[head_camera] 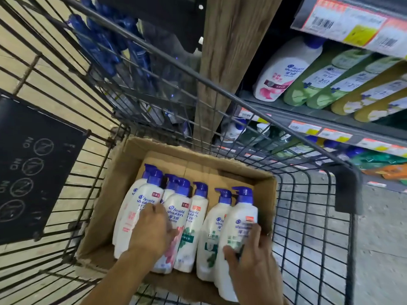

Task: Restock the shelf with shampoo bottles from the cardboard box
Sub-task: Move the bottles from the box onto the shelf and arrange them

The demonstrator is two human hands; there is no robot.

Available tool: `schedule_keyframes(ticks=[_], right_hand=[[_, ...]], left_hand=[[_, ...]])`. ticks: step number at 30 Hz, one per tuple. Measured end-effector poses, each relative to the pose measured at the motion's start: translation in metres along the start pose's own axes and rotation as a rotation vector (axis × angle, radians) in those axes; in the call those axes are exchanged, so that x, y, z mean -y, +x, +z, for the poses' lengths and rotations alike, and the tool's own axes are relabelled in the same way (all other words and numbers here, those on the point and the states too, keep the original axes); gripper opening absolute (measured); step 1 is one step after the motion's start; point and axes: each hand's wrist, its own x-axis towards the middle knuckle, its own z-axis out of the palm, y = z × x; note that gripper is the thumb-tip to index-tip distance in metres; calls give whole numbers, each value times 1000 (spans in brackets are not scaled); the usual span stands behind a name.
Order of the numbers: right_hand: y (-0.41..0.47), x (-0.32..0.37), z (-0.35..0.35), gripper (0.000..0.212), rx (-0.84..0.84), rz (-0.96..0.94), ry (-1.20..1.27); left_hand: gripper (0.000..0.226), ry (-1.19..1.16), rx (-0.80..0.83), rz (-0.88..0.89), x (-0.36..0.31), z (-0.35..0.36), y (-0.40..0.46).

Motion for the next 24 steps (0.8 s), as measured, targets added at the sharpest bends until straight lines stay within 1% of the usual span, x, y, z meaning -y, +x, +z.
schedule_keyframes(ticks=[2,4,6,8,10,12,14,16,19,22,24], right_hand=[[-3,6,11,93,21,-23,99],[1,8,17,91,27,-9,227],[11,8,19,84,35,19,333],[23,8,18,72,83,37,356],[33,9,14,59,132,66,402],[43,10,12,57,182,99,448],[53,9,10,56,261,128,504],[62,4,5,52,344,144,638],[68,-7,-7,44,377,77,786],[66,-13,-21,46,351,-37,847],[63,-13,-30,51,338,-103,869]], left_hand=[[68,-7,-2,-23,-2,0,0],[73,-33,-12,-30,-6,2,-2],[70,-149,-5,-36,-7,6,-6],[68,-296,27,-51,-5,7,-6],[67,-388,77,-54,1,6,-3],[63,-407,100,-19,6,4,0],[60,-456,77,16,10,3,2],[56,-528,52,30,10,1,1],[51,-562,-32,97,2,-7,-1],[50,-594,-102,134,-12,-27,-9],[51,-659,-107,145,-24,-42,-16]])
